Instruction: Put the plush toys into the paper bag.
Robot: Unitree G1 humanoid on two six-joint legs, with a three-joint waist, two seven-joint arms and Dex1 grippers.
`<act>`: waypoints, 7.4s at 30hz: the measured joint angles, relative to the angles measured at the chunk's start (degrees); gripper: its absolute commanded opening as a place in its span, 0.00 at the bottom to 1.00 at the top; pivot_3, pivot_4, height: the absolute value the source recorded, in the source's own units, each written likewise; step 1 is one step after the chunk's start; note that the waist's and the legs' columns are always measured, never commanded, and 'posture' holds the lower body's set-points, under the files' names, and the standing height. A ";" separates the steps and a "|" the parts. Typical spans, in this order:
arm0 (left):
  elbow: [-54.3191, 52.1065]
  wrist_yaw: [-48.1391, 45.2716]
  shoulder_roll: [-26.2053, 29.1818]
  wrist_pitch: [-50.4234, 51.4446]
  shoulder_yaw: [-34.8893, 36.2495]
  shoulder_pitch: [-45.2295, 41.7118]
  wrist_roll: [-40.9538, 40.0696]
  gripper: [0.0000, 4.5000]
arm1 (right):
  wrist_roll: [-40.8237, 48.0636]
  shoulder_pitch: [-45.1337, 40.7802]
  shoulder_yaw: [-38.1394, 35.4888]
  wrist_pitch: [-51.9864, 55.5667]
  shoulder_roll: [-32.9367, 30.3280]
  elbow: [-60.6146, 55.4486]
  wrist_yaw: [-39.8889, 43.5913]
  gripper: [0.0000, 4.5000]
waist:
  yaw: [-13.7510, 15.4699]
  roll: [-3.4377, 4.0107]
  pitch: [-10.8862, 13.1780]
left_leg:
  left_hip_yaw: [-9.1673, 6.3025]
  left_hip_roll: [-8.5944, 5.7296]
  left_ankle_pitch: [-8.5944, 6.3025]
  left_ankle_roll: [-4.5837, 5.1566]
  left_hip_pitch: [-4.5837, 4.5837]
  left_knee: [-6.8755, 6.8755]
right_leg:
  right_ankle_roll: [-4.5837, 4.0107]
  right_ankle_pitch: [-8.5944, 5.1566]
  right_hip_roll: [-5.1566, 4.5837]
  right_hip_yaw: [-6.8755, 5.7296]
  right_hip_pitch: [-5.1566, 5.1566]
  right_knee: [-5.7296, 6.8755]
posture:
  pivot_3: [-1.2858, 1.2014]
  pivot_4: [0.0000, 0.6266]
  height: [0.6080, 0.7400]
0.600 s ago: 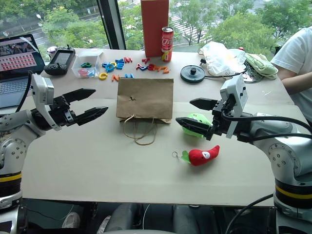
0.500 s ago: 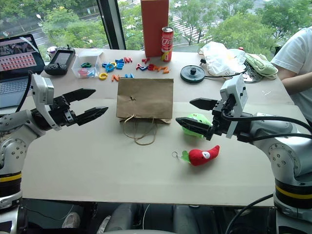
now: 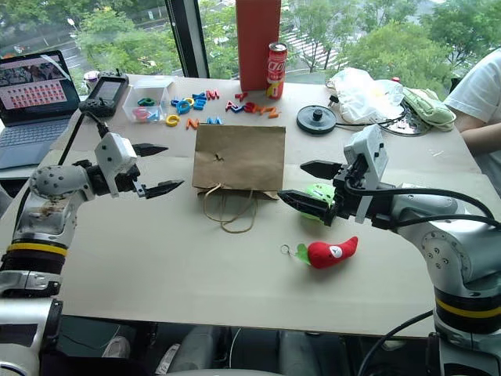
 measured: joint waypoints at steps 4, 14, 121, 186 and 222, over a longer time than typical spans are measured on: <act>11.01 0.77 -4.74 -14.11 -5.26 -4.86 7.35 1.00 | -0.55 0.94 0.38 -0.07 0.43 -0.66 -1.45 0.99 | 0.14 0.00 0.00 | 0.12 -0.01 -0.02 0.03 -0.12 0.08 | 0.01 0.00 0.00 -0.09 -0.01 -0.02 | 0.52 0.24 0.99; 24.31 2.54 -11.87 -27.92 -7.77 -10.81 11.49 0.94 | -0.98 1.56 0.43 -0.07 1.56 -2.05 -4.84 1.00 | -0.25 -0.01 0.00 | -0.11 0.06 -0.03 0.06 -0.10 0.11 | 0.02 0.01 0.11 -0.05 -0.03 0.03 | 0.52 0.24 0.99; -13.12 6.51 -15.36 24.54 6.53 -7.01 -13.28 0.00 | -31.06 -5.26 10.82 1.15 33.29 7.46 -25.84 0.01 | -1.44 0.04 -0.02 | -0.44 0.14 0.05 -0.06 -0.10 0.18 | -0.01 0.02 0.44 0.09 0.03 0.32 | 0.52 0.24 0.99; -12.22 4.01 -17.38 22.65 4.67 -5.37 -12.44 0.00 | -16.38 -15.04 -9.38 26.54 25.99 -3.17 -30.72 0.55 | -1.41 0.05 -0.01 | -0.46 0.14 0.06 -0.05 -0.10 0.15 | -0.01 0.02 0.48 0.20 0.01 0.27 | 0.52 0.24 0.99; -12.27 3.38 -17.82 22.61 3.81 -5.43 -12.15 0.00 | -23.39 -25.93 3.93 23.06 39.12 18.67 -39.61 0.55 | -1.26 0.06 -0.01 | -0.45 0.11 0.06 -0.05 -0.27 0.10 | -0.01 0.02 0.45 0.15 -0.06 0.38 | 0.52 0.24 0.99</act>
